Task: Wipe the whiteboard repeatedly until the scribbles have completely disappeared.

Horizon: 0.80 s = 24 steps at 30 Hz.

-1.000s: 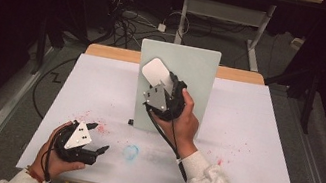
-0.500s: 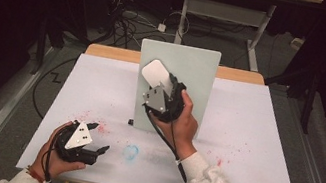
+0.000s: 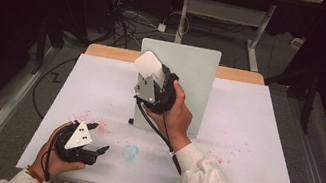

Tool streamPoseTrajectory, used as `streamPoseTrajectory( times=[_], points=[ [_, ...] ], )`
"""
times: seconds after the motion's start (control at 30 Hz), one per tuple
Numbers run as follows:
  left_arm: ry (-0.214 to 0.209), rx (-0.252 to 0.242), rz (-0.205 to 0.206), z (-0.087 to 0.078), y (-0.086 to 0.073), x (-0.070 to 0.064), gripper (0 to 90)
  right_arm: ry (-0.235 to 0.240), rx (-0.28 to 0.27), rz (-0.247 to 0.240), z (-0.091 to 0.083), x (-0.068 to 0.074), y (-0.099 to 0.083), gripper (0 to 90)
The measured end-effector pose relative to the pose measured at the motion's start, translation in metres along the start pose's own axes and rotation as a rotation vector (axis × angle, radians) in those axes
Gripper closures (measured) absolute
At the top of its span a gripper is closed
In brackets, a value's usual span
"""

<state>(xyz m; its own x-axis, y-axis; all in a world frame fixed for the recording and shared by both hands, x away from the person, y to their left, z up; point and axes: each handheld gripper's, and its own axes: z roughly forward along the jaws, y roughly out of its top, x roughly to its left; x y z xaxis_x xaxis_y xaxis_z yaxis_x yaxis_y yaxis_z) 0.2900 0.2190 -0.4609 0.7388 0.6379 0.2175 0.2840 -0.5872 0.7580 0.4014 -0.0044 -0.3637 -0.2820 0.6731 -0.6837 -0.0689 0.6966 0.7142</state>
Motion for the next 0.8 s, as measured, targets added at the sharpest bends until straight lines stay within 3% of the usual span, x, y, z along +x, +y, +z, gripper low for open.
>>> streamPoseTrajectory(
  times=[0.17, 0.53, 0.67, 0.8],
  points=[
    [0.001, -0.002, -0.004, 0.0, -0.001, 0.0, 20.5, -0.014, 0.001, 0.027, 0.001, -0.007, 0.002, 31.1],
    [0.001, 0.002, 0.0, 0.001, 0.0, -0.001, 20.5, 0.014, 0.031, -0.093, -0.008, 0.026, -0.023, 31.1],
    [0.002, 0.006, 0.002, 0.002, 0.0, -0.001, 20.5, 0.033, 0.04, -0.077, -0.01, 0.019, -0.027, 31.1],
    [0.001, 0.007, 0.002, 0.001, 0.0, -0.001, 20.5, 0.012, 0.038, -0.048, -0.011, 0.005, -0.027, 31.1]
  ],
)
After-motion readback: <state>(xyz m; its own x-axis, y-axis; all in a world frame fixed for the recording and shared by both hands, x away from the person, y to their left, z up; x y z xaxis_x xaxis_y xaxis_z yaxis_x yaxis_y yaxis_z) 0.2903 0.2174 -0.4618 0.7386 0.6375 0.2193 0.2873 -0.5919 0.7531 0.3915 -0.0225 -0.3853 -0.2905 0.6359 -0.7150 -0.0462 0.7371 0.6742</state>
